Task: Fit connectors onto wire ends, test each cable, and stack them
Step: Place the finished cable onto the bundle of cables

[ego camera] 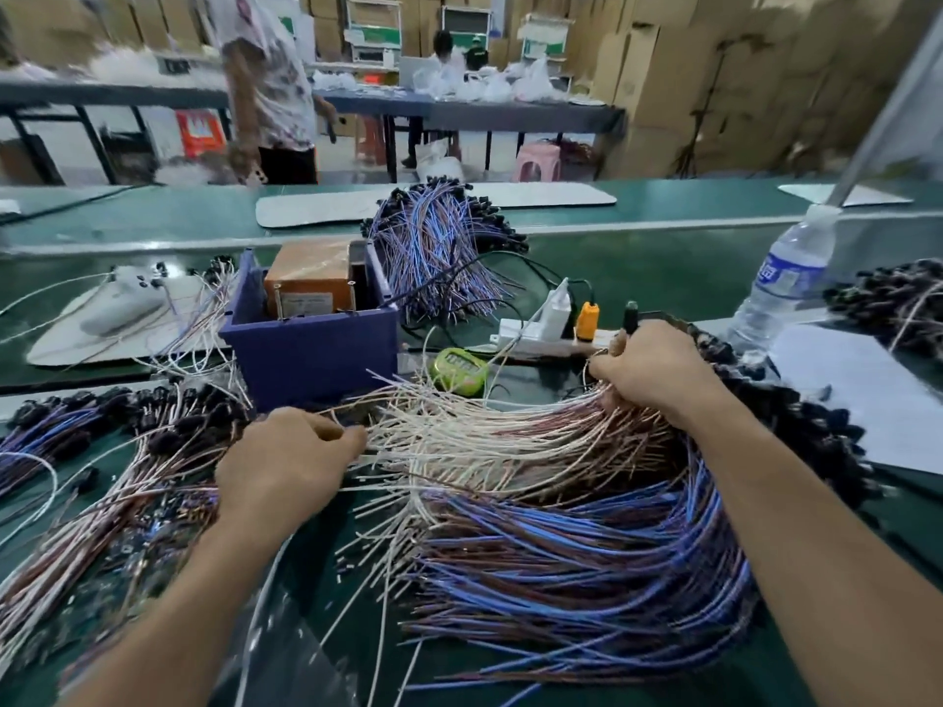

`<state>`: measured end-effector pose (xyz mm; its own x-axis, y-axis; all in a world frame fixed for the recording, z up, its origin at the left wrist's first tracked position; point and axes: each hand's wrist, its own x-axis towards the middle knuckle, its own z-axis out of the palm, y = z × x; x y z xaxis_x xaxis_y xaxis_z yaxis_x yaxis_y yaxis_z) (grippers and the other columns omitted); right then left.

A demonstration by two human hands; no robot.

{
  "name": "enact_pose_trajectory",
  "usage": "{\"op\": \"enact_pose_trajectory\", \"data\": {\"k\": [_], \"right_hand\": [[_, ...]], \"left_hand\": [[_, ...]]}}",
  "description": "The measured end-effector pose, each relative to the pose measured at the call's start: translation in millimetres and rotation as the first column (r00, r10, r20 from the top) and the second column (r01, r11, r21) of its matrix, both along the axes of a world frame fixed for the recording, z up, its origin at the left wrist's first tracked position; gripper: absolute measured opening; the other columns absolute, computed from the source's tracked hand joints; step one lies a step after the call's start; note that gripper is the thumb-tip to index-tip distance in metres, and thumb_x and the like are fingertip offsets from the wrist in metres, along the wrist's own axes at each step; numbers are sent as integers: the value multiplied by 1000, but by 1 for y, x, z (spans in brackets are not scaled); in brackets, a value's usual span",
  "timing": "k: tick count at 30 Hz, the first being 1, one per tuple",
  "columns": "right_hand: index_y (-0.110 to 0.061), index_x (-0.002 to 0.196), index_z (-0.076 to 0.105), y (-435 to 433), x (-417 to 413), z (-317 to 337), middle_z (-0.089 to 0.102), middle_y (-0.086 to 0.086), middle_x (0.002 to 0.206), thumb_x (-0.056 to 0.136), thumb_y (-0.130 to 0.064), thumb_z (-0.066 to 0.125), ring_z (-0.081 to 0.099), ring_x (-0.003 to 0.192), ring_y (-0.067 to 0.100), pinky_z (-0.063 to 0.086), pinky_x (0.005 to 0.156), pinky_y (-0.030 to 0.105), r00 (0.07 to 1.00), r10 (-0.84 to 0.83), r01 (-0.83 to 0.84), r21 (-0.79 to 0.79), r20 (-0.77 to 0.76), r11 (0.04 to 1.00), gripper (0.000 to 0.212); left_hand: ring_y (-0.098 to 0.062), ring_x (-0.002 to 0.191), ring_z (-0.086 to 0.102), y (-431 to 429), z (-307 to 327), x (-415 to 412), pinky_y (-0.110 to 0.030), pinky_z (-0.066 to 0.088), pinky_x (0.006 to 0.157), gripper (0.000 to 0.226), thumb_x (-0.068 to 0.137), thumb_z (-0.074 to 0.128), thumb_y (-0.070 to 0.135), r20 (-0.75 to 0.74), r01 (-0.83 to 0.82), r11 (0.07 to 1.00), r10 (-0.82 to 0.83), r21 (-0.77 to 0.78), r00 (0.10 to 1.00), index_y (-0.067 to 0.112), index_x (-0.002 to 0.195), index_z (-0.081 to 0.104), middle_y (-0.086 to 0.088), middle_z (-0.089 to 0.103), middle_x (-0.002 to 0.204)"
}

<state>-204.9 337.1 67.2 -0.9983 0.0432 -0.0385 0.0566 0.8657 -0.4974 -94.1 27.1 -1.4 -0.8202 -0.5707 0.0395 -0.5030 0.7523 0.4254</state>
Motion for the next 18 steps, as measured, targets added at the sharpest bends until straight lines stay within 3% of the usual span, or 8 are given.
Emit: {"op": "enact_pose_trajectory", "data": {"k": [4, 6, 8, 10, 12, 15, 16, 18], "right_hand": [[-5, 66, 70, 5, -7, -7, 69, -2, 58, 83, -36, 75, 61, 62, 11, 39, 52, 22, 986, -68, 86, 114, -149, 990, 35], [-2, 100, 62, 2, -6, -8, 66, 7, 81, 81, -39, 81, 58, 72, 24, 39, 60, 28, 956, -130, 161, 100, -264, 982, 46], [-10, 128, 48, -1, -6, -9, 65, 12, 93, 83, -37, 79, 61, 84, 34, 40, 66, 34, 944, -145, 216, 223, -296, 951, 60], [-18, 130, 46, -4, -3, -7, 56, 5, 75, 85, -26, 73, 61, 76, 33, 37, 63, 35, 933, -115, 254, 398, -340, 882, 53], [-20, 116, 56, -9, 4, -7, 45, -2, 58, 82, -9, 63, 54, 59, 27, 33, 64, 33, 894, -21, 265, 491, -447, 830, 36], [-23, 100, 72, -16, 16, -12, 68, -2, 71, 85, -7, 57, 60, 70, 24, 34, 79, 36, 827, 264, 71, 558, -496, 827, 27], [-25, 101, 75, -19, 18, -14, 72, -2, 86, 90, -16, 58, 61, 84, 22, 34, 86, 37, 813, 370, -79, 543, -451, 836, 22], [-25, 116, 73, -25, 18, -17, 69, -3, 118, 97, -36, 58, 57, 111, 23, 35, 99, 36, 825, 508, -384, 413, -247, 826, 26]], "left_hand": [[-23, 61, 58, 12, 16, 3, -24, 37, 54, 50, 81, 59, 79, -49, -7, 954, -8, -301, 999, 35, 63, 72, 8, 58, 58], [-21, 50, 46, 25, 27, 7, -21, 24, 51, 46, 81, 66, 71, -206, 25, 898, -128, -440, 970, 32, 58, 70, 11, 49, 47], [-18, 44, 39, 44, 39, 10, -20, 22, 53, 40, 78, 79, 57, -331, 113, 857, -312, -504, 890, 31, 50, 66, 10, 48, 41], [-16, 41, 43, 63, 46, 8, -20, 26, 53, 43, 74, 87, 45, -418, 223, 823, -474, -522, 775, 30, 45, 59, 10, 49, 41], [-14, 50, 52, 77, 47, 3, -24, 35, 60, 34, 73, 88, 40, -475, 327, 790, -584, -519, 658, 26, 51, 65, 12, 57, 48], [-14, 88, 62, 86, 49, -12, -34, 40, 89, 18, 77, 79, 48, -435, 496, 745, -665, -447, 607, 31, 84, 79, 15, 75, 88], [-15, 110, 58, 88, 48, -19, -36, 37, 101, 32, 80, 76, 52, -366, 537, 755, -654, -377, 662, 34, 107, 78, 14, 74, 113], [-15, 146, 34, 88, 44, -34, -36, 22, 120, 72, 85, 72, 58, -131, 606, 761, -642, -232, 756, 37, 149, 49, 11, 46, 156]]}}
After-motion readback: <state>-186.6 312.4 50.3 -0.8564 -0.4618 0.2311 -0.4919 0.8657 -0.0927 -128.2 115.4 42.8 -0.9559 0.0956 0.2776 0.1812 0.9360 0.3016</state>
